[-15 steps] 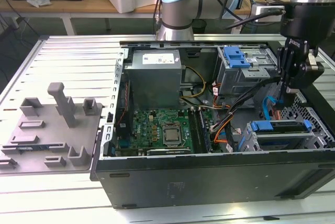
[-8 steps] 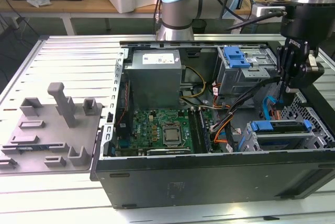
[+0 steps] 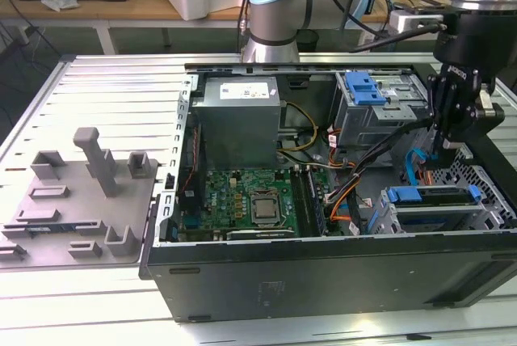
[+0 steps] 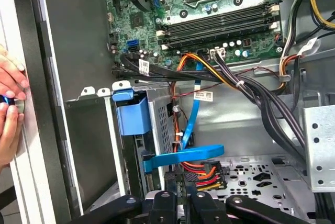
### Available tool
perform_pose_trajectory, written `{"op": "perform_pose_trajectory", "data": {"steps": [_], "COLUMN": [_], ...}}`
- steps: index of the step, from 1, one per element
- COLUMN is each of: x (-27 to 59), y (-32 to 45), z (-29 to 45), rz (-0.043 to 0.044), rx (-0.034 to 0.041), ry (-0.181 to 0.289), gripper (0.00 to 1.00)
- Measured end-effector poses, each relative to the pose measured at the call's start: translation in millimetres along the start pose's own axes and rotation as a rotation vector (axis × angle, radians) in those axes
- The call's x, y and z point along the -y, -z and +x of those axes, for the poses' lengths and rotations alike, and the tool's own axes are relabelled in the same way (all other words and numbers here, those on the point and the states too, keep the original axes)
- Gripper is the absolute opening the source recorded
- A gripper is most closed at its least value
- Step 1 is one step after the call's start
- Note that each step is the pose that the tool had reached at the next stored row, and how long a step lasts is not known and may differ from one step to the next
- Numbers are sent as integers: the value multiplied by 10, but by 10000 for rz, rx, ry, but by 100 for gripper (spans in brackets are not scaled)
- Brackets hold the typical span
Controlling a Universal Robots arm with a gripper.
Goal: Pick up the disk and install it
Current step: 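Insert the first disk wire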
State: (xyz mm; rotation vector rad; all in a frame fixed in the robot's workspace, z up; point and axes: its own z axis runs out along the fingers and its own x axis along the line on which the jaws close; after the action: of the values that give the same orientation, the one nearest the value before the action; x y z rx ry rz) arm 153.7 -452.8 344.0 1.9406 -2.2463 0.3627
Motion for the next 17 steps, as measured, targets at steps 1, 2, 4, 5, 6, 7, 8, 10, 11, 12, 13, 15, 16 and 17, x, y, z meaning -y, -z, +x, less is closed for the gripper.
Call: {"op": "perform_pose_trajectory", "data": {"steps": [1,2,4,5,6,7,8,10,11,12,13,15,16,17], "x": [0,0,2,3,4,5,6,7,8,8,9,9,11,13], "y": [-3,-2,5,9,17,20,23,26,26,27,26,23,18,13], "z": [12,17,30,36,44,50,57,68,74,80,90,105,129,147], "rz": [3,5,-2,-6,-13,-18,-22,-28,-31,-32,-34,-36,-35,-34], "rx": [33,59,240,342,512,610,698,839,900,942,1006,1073,1130,1163], "ry": [28,45,108,141,195,227,256,301,321,336,358,385,417,441], "gripper": [17,17,17,17,17,17,17,17,17,17,17,17,17,17]}}
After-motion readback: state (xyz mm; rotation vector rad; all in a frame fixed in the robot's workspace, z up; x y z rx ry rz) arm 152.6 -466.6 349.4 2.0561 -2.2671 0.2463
